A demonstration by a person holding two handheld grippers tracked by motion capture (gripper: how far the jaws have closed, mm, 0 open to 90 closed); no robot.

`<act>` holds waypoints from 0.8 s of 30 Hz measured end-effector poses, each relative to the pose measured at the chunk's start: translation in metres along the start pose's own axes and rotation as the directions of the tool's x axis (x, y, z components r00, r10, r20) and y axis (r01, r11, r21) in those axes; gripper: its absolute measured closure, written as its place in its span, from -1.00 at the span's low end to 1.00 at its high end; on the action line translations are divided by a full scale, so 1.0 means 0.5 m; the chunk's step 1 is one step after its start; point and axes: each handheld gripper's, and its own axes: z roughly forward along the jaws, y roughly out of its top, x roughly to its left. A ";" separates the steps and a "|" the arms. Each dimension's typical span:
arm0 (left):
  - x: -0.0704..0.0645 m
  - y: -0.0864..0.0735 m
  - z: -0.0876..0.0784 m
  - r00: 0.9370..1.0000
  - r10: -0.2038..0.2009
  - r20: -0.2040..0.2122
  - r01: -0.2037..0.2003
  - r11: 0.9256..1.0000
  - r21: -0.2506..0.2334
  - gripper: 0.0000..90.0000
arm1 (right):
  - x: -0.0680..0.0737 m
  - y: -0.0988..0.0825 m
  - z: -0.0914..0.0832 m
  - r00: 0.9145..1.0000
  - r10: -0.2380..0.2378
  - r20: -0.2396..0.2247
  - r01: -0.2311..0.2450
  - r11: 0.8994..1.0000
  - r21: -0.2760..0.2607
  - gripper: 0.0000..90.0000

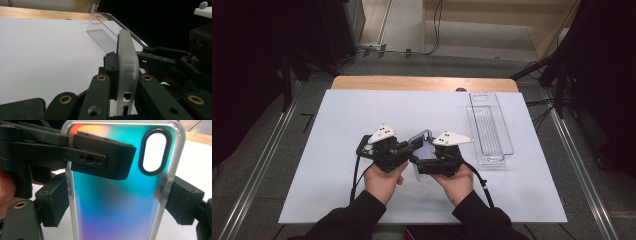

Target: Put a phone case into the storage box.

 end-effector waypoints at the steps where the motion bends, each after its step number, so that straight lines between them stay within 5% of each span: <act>1: 0.000 0.001 0.000 1.000 0.003 -0.001 -0.003 1.000 0.001 0.90 | 0.000 0.000 -0.001 1.000 -0.002 -0.002 0.002 1.000 0.001 -0.67; 3: -0.002 0.002 -0.001 1.000 0.006 -0.004 -0.006 1.000 0.002 0.89 | 0.000 0.000 -0.001 1.000 -0.009 0.002 0.009 1.000 -0.002 -0.67; 12: 0.007 0.021 -0.020 1.000 -0.021 -0.001 0.021 0.999 0.034 0.18 | -0.018 -0.006 0.003 1.000 -0.005 0.025 0.004 1.000 0.023 -0.66; 18: 0.022 0.027 -0.037 0.998 -0.045 0.031 0.042 0.996 0.082 -0.05 | -0.045 -0.012 0.007 1.000 0.016 0.008 -0.016 0.999 0.027 -0.66; 24: 0.036 0.027 -0.047 0.994 -0.035 0.104 0.020 0.991 0.135 -0.18 | -0.073 -0.008 -0.001 0.999 0.030 -0.025 -0.029 0.999 0.024 -0.66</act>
